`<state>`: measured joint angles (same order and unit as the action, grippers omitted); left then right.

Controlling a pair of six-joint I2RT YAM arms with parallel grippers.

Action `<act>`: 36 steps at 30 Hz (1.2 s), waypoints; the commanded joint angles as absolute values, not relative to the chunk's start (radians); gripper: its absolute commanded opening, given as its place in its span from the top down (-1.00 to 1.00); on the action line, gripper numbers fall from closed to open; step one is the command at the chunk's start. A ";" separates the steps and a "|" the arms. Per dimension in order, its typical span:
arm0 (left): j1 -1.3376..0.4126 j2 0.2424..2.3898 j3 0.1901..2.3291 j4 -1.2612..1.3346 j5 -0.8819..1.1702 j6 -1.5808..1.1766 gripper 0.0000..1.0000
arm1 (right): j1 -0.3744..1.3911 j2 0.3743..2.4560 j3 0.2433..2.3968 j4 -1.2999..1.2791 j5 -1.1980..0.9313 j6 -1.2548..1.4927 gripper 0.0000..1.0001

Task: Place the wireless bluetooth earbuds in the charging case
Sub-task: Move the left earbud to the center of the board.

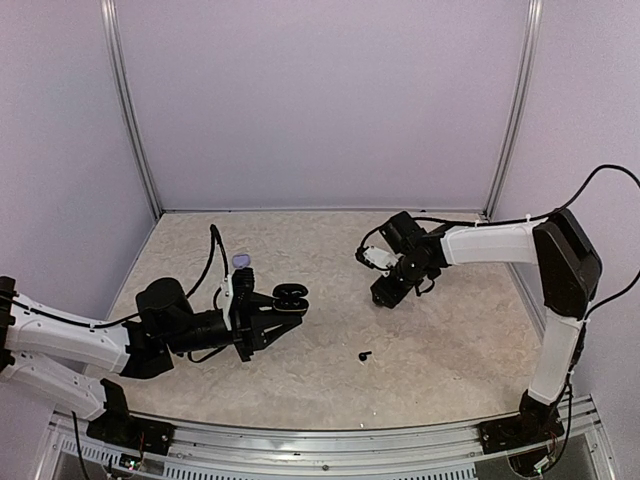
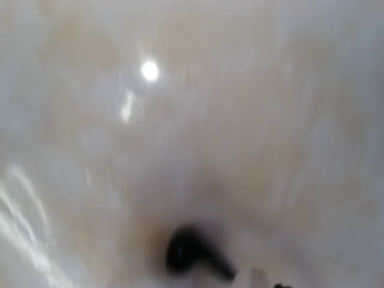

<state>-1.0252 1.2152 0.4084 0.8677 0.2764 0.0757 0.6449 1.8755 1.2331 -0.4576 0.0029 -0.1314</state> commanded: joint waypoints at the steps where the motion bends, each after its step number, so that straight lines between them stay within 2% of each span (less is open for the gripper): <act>1: -1.015 1.188 0.403 0.890 0.284 0.086 1.00 | 0.631 1.942 1.341 -0.516 -0.029 -0.202 -0.12; 10: -1.013 1.183 0.394 0.899 0.290 0.079 1.00 | 0.612 2.042 1.448 -0.627 -0.101 -0.187 0.00; 19: -1.012 1.186 0.396 0.897 0.289 0.082 1.00 | 0.612 2.061 1.453 -0.660 -0.144 -0.169 0.39; 22: -1.012 1.184 0.394 0.896 0.290 0.080 1.00 | 0.611 2.051 1.446 -0.677 -0.150 -0.160 0.47; 30: -1.011 1.190 0.394 0.900 0.291 0.078 1.00 | 0.639 1.974 1.323 -0.670 -0.222 -0.142 0.57; 36: -1.008 1.199 0.394 0.912 0.296 0.073 1.00 | 0.744 1.894 1.205 -0.694 -0.231 -0.099 0.60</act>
<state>-1.0195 1.1976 0.4000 0.8677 0.2817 0.0750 0.6636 1.9457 1.2804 -0.6353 -0.2020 -0.1406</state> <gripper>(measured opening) 0.236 0.199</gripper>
